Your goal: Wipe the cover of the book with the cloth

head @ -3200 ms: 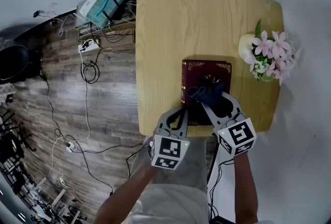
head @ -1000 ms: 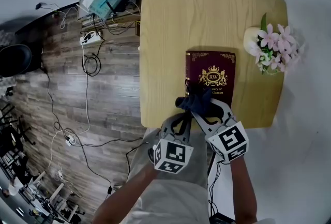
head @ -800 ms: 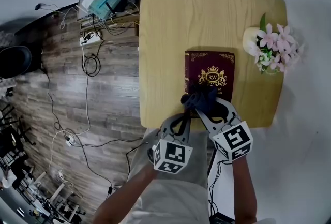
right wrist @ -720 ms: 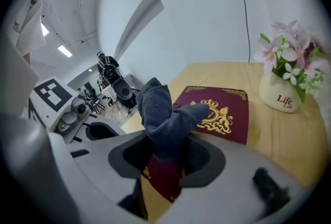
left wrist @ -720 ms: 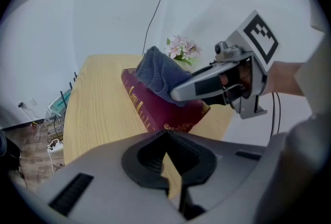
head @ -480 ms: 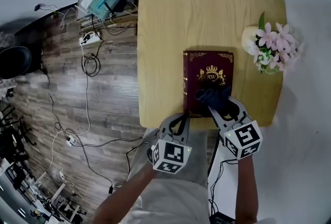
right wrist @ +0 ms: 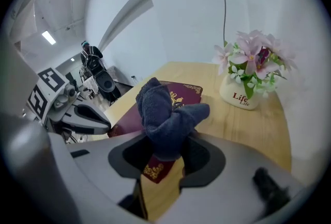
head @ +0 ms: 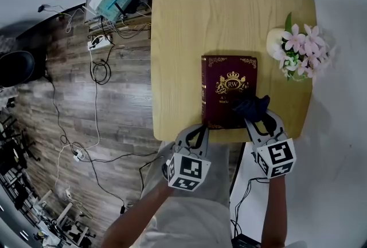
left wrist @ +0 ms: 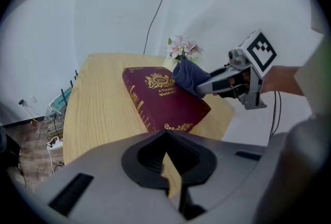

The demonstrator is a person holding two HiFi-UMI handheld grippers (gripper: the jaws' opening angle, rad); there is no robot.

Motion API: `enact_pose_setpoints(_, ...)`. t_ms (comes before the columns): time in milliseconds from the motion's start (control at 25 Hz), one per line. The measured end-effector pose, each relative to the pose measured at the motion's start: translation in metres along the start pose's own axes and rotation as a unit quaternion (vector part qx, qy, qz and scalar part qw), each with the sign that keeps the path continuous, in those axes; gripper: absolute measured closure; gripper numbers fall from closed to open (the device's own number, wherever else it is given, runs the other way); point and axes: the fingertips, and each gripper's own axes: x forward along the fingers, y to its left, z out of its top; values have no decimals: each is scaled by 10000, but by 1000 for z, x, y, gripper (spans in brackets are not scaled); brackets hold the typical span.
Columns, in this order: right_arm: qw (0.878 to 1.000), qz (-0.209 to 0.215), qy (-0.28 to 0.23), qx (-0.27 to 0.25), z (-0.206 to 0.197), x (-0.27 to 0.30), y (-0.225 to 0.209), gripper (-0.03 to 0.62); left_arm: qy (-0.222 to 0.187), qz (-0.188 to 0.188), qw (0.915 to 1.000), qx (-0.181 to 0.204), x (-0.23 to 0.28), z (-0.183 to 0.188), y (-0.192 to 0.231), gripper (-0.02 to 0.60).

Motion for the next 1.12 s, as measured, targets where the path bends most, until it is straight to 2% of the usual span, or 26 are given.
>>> enact_pose_setpoints(240,10000,26,-70,-36,2,-10,12,433,29,-47,9999,-134,-1,0,0,575)
enact_pose_setpoints(440,9991,346,-228,83,11,-13,40,433,-10,-11,9997,-247,-6,1,7,575)
enact_pose_setpoints(720,9960,876,-174,-72,11,1,94,433,-21,127,9994,-319,-18,-3,20,575)
enact_pose_setpoints(1120,9919,1248,-56,220,11,21,136,433,96,219,9989,-401,-29,-17,33,575)
